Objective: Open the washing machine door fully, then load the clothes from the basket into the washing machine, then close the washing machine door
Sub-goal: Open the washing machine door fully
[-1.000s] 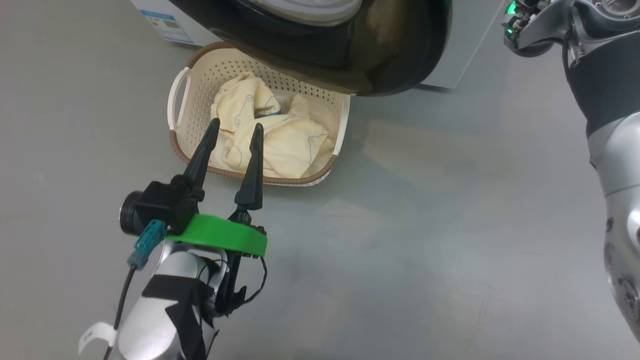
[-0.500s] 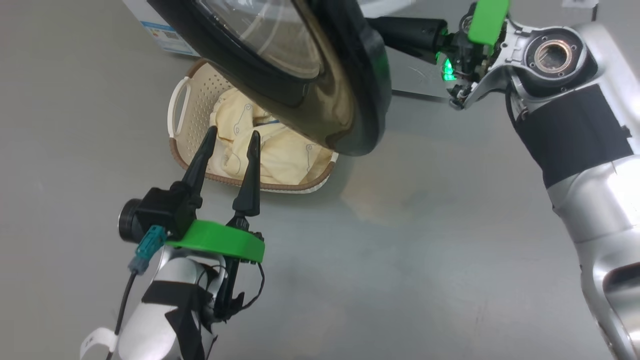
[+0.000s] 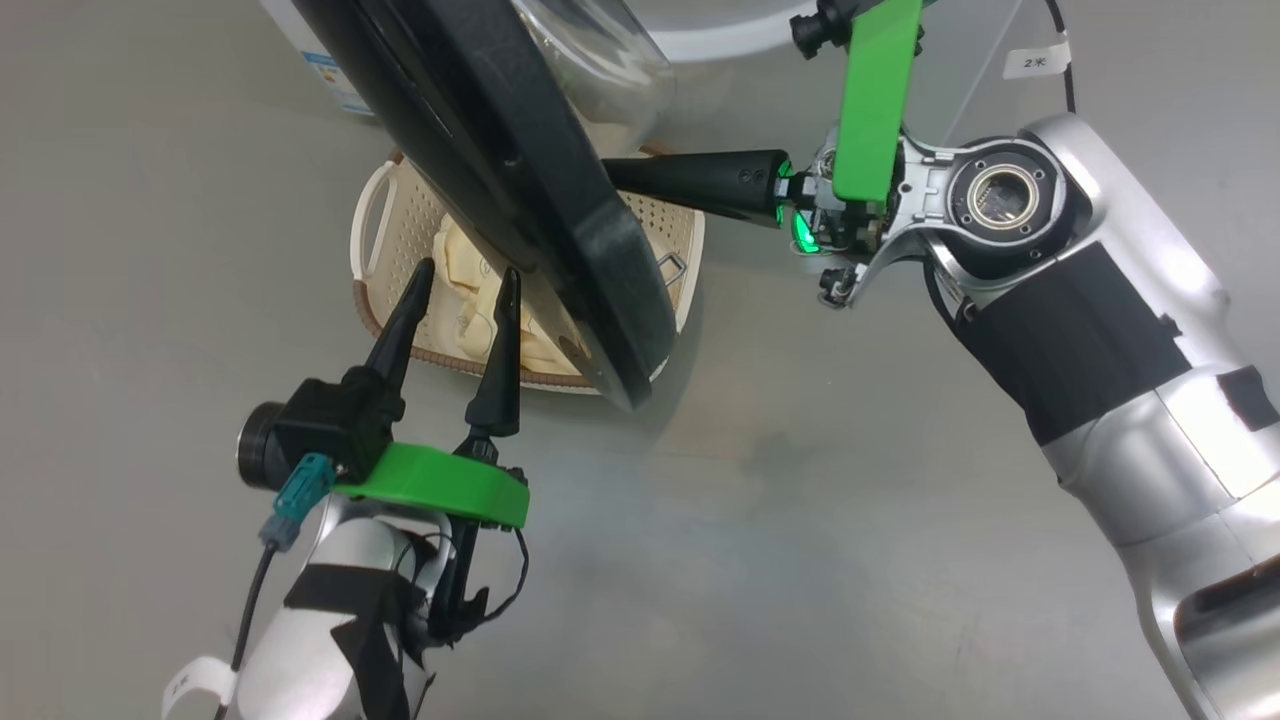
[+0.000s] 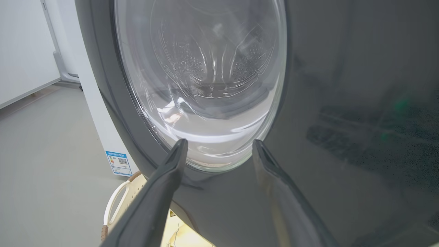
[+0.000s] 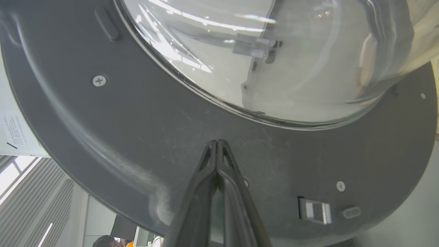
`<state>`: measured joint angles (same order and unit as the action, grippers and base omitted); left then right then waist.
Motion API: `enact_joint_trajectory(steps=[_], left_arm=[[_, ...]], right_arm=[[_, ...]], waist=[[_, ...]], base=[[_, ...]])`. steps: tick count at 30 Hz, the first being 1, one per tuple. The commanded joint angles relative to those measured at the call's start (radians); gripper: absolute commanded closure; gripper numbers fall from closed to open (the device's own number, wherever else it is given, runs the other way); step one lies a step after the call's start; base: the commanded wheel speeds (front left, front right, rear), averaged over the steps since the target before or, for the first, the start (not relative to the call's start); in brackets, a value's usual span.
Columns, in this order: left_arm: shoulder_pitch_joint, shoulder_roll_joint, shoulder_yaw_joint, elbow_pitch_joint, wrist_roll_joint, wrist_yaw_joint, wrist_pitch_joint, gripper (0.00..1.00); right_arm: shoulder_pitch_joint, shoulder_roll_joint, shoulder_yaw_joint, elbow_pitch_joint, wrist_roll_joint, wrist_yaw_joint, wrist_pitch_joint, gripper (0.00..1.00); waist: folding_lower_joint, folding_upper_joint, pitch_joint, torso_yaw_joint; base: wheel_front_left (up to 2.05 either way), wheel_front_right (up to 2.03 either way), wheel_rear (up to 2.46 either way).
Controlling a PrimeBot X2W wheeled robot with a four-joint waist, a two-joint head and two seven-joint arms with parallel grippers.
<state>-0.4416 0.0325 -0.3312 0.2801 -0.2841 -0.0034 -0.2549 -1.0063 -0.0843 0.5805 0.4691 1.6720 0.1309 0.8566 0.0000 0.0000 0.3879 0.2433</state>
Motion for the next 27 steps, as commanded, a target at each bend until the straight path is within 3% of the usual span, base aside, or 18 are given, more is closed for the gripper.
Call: enact_joint_trajectory(steps=[1,12,26,27], left_arm=[[0.006,0.018,0.032,-0.027,0.0,0.003,-0.007,0.0],[0.012,0.018,0.035,-0.025,0.001,0.008,-0.007,0.0],[0.024,0.018,0.065,-0.004,0.019,0.004,-0.007,0.0],[0.026,0.018,0.069,-0.003,0.022,0.003,-0.007,0.0]], right_arm=[[0.01,0.034,0.009,-0.044,0.007,0.0,-0.008,1.0],[0.029,0.033,0.017,-0.057,0.006,0.0,-0.082,1.0],[0.13,-0.02,-0.171,-0.159,-0.085,0.0,-0.471,1.0],[0.139,-0.028,-0.182,-0.173,-0.102,0.0,-0.5,0.89]], waist=[[0.0,0.0,0.0,0.001],[0.0,0.0,-0.007,-0.003],[0.0,0.0,-0.038,-0.037],[0.0,0.0,-0.041,-0.041]], base=[[0.0,0.0,0.0],[0.0,0.0,0.0],[0.0,0.0,0.0],[0.0,0.0,0.0]])
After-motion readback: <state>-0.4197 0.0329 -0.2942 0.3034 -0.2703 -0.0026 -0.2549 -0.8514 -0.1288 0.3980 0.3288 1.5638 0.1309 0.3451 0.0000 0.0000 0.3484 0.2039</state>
